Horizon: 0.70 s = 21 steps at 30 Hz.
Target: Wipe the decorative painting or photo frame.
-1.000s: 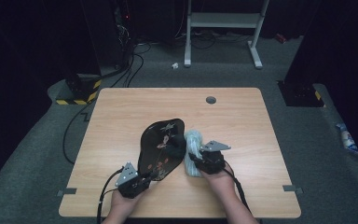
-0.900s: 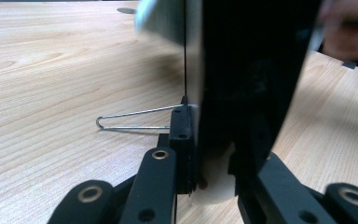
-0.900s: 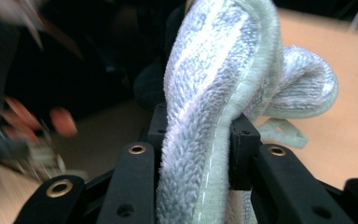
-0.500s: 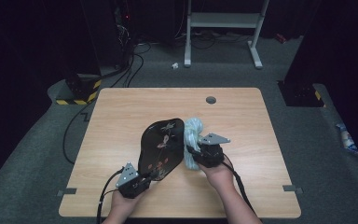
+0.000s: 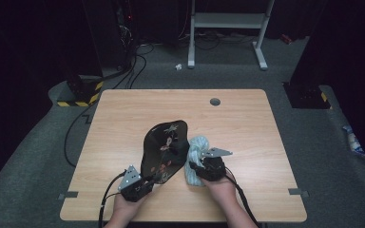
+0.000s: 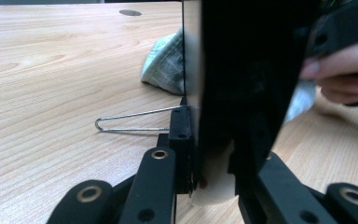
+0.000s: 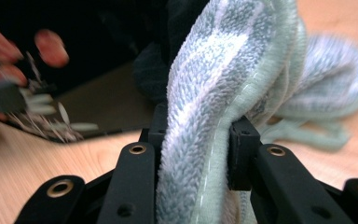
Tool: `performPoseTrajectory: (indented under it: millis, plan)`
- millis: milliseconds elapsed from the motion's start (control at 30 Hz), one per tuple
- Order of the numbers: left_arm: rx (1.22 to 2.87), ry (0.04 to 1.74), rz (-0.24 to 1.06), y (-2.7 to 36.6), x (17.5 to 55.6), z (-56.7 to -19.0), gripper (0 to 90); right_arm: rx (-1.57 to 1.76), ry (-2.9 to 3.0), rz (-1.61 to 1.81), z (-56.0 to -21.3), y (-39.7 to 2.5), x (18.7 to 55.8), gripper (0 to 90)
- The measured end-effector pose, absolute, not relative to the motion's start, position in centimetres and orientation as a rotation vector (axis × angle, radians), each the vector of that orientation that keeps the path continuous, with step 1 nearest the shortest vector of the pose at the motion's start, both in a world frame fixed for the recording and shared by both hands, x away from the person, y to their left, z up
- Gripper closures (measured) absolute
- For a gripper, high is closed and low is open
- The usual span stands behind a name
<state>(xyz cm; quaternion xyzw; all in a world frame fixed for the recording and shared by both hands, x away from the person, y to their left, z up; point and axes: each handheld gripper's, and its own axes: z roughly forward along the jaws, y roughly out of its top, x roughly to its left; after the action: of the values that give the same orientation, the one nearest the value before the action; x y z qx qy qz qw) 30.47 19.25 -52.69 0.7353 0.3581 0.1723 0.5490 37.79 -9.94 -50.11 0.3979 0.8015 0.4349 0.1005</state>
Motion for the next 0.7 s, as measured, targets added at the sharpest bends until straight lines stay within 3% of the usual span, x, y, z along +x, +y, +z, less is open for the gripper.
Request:
performPoseTrajectory:
  millis: [467, 700]
  plan:
    - [1.743, 0.853, 0.413, 19.2, 30.5, -52.7, 79.4, 1.012, 2.153, 1.493, -40.6, -9.8, 39.2, 68.2]
    - [1.747, 0.848, 0.418, 19.2, 30.5, -52.7, 79.4, 0.974, 2.134, 1.476, -39.5, -9.7, 39.5, 68.2]
